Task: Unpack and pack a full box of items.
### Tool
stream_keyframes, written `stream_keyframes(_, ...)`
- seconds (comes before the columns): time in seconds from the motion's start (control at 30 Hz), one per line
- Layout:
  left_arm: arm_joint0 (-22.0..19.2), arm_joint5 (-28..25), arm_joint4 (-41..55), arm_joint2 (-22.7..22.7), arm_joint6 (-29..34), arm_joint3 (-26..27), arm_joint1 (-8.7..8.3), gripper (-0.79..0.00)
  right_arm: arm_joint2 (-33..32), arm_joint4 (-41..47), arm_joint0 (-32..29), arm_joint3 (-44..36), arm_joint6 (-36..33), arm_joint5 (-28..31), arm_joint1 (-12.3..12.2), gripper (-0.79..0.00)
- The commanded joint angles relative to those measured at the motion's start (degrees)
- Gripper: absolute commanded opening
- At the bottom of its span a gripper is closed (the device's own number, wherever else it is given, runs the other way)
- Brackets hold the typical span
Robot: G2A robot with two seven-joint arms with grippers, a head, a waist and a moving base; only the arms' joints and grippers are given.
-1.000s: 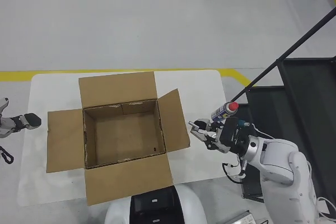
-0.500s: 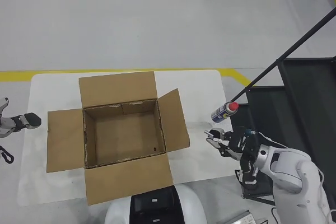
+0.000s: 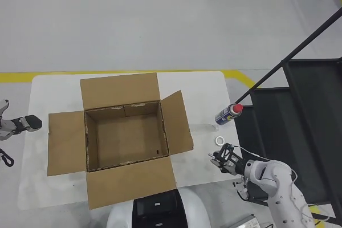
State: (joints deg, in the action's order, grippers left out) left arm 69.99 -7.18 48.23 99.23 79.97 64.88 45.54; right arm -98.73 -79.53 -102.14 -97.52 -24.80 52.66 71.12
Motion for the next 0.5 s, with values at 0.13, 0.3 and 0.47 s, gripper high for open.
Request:
stream_keyframes(0.13, 0.0, 0.0, 0.0, 0.0, 0.0, 0.0, 0.0, 0.0, 2.7, -3.8, 3.1, 6.0, 1.1, -4.1, -0.2, -0.785)
stream_keyframes(0.3, 0.0, 0.0, 0.0, 0.0, 0.0, 0.0, 0.0, 0.0, 3.7, -5.2, 4.5, 8.1, -0.7, -8.7, -0.4, -0.785)
stream_keyframes(0.47, 0.0, 0.0, 0.0, 0.0, 0.0, 0.0, 0.0, 0.0, 4.9, -4.6, 6.1, 9.4, -2.3, -11.9, -0.4, -0.785)
